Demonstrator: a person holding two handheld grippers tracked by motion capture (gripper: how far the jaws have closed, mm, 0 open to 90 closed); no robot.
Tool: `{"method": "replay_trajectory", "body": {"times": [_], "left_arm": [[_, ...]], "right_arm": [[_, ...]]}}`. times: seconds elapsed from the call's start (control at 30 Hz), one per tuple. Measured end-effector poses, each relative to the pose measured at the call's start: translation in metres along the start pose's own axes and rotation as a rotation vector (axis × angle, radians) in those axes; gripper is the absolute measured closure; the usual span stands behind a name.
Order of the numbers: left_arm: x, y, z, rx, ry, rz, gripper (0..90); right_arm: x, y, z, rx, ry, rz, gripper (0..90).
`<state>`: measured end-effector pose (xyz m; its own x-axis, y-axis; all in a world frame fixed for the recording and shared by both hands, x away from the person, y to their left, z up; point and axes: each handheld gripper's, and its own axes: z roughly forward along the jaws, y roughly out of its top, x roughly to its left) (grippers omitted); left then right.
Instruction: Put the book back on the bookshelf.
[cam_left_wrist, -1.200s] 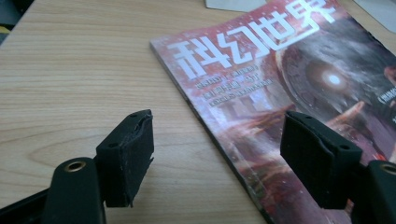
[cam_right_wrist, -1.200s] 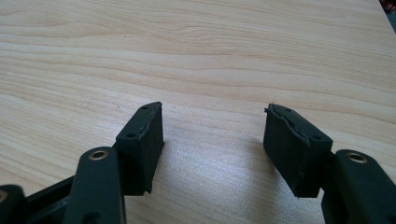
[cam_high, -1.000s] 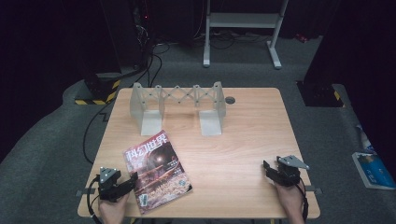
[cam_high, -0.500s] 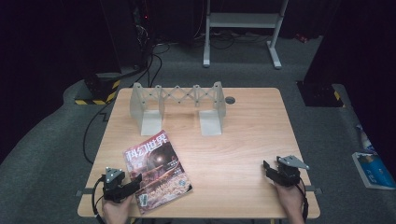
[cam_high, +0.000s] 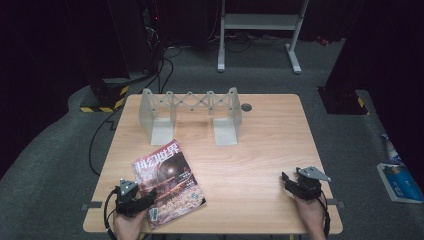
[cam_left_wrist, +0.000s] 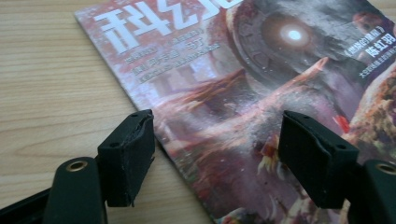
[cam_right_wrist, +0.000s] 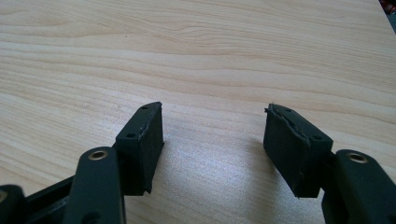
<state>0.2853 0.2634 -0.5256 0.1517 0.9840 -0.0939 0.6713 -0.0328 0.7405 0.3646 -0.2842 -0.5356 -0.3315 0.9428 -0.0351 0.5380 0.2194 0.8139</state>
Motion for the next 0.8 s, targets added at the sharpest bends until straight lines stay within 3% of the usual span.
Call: {"method": "replay_trajectory", "body": {"times": [0.33, 0.8], "left_arm": [[-0.002, 0.002, 0.002, 0.004, -0.002, 0.005, 26.1], [-0.020, 0.009, 0.012, 0.009, -0.034, 0.042, 26.1]], "right_arm": [[0.000, 0.000, 0.000, -0.001, 0.000, -0.003, 37.7], [0.000, 0.000, 0.000, -0.001, 0.000, -0.003, 37.7]]}}
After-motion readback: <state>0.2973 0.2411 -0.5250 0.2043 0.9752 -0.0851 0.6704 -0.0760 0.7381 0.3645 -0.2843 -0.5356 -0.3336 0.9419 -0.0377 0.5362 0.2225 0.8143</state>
